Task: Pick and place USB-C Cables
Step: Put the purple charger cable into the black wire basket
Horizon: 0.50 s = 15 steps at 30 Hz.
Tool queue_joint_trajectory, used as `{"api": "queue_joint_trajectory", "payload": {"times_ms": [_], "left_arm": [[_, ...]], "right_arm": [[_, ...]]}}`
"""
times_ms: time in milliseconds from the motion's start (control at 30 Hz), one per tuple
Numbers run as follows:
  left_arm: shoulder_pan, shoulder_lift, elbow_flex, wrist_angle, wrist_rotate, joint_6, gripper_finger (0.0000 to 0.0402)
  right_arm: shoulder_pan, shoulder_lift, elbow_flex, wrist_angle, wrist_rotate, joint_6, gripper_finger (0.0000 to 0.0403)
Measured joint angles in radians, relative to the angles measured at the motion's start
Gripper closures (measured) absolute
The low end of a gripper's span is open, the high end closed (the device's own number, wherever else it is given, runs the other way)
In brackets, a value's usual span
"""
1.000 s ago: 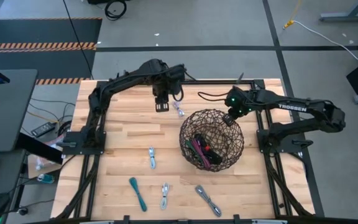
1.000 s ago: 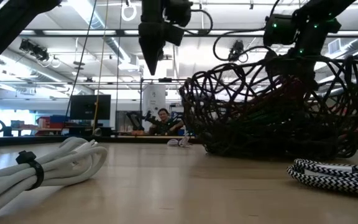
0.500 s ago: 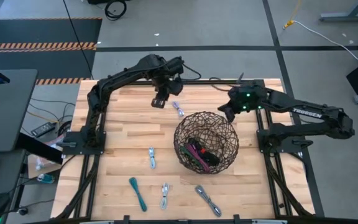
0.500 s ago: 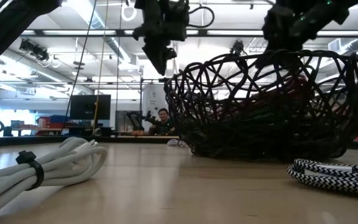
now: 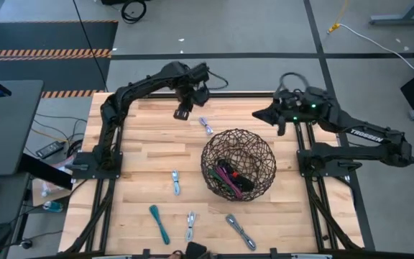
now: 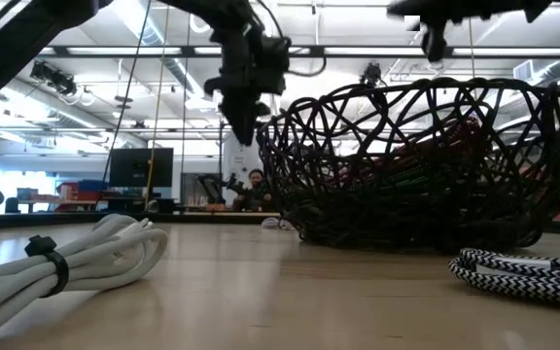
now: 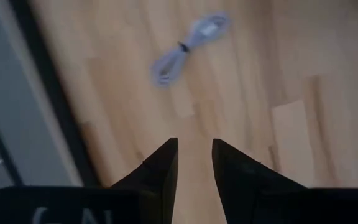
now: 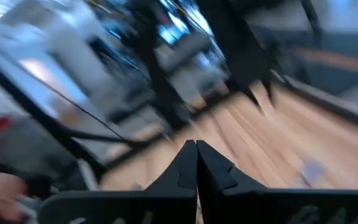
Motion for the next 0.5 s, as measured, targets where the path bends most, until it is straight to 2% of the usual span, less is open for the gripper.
{"api": "queue_joint_trajectory", "payload": {"times_ms": [167,267,400,500], "left_arm": [[-0.026,0.0,-0.17,0.098,0.003,0.074,0.0297],[-0.065,0.0,-0.238,0.164,-0.024,0.098,0.0295],[-0.125,0.0,-0.268,0.243,-0.126,0.157,0.0288],[-0.15,0.0,-0.267,0.312,-0.145,0.186,0.0276]], "right_arm": [[0.005,-0.011,0.0,0.21,-0.091,0.025,0.0402],[0.005,-0.014,0.0,0.26,-0.111,0.048,0.0402],[0.005,-0.013,0.0,0.259,-0.115,0.067,0.0402],[0.006,-0.01,0.0,0.259,-0.115,0.07,0.0402]]}}
